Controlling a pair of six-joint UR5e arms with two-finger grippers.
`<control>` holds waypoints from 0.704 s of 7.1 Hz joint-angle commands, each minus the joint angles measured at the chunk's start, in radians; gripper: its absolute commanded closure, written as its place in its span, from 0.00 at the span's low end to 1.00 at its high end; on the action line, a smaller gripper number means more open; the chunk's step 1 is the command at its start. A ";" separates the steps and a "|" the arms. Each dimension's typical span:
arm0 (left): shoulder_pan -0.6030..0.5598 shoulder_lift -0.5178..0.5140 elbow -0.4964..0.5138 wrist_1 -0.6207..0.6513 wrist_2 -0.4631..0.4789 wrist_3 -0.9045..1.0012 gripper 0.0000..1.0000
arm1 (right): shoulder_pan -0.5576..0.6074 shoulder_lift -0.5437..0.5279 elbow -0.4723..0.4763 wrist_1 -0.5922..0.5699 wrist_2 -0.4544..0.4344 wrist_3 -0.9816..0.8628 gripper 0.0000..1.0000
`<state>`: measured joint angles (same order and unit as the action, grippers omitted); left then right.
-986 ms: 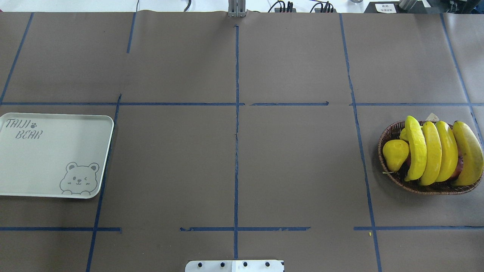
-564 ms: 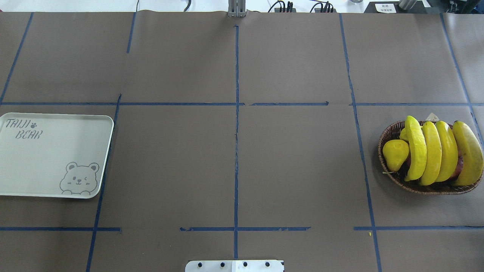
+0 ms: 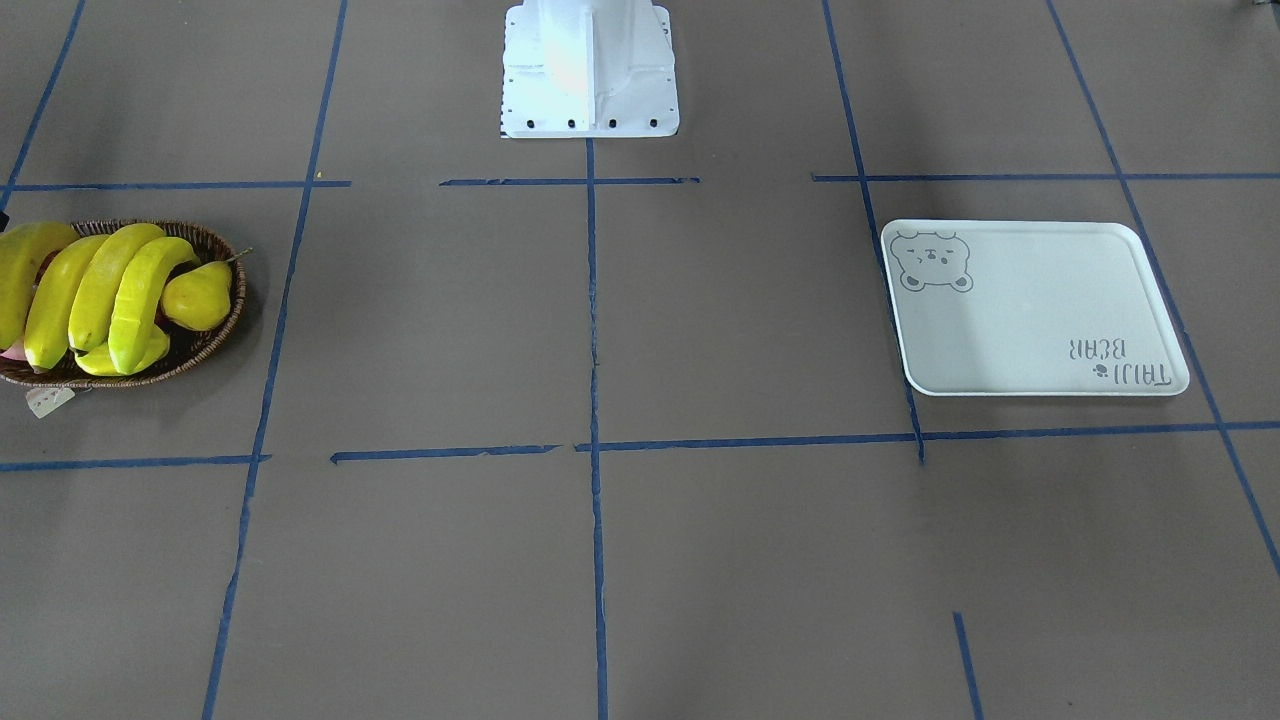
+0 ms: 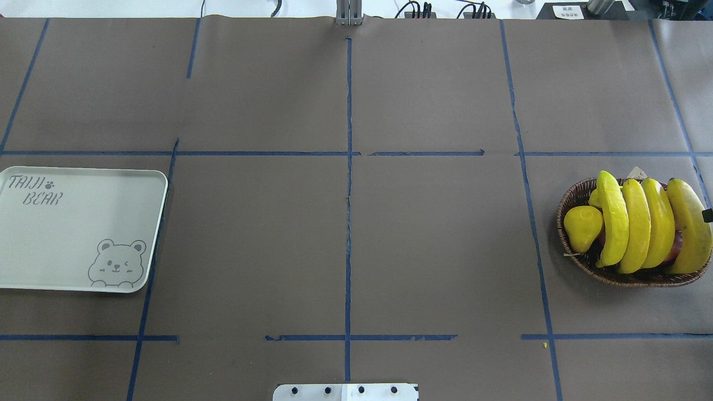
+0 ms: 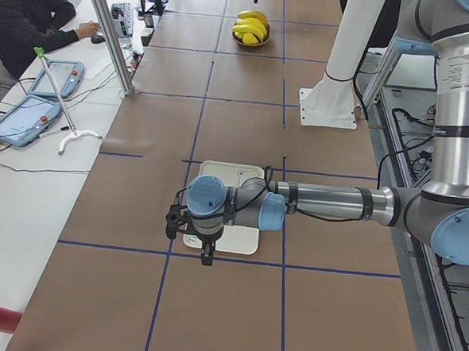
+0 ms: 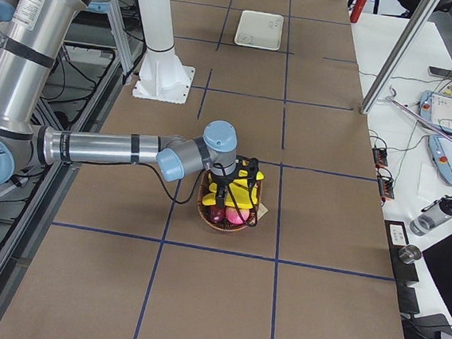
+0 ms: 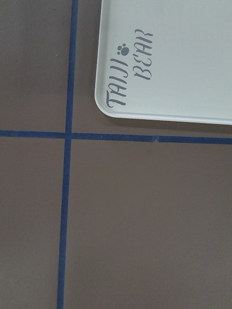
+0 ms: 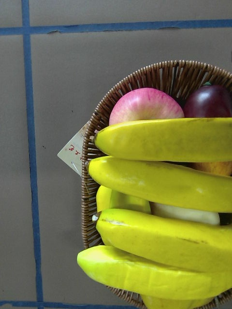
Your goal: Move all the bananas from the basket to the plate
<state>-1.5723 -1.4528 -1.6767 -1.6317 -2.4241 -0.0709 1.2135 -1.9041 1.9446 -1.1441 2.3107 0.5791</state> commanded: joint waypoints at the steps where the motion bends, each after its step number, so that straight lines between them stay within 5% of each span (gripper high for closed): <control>1: 0.000 -0.001 0.002 0.001 -0.001 -0.004 0.00 | -0.048 -0.004 -0.016 0.018 -0.025 0.005 0.01; 5: 0.000 -0.001 -0.001 0.000 -0.001 -0.007 0.00 | -0.112 -0.021 -0.073 0.040 -0.031 0.004 0.02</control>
<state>-1.5723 -1.4536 -1.6767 -1.6309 -2.4252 -0.0787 1.1327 -1.9251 1.8874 -1.1068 2.2831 0.5805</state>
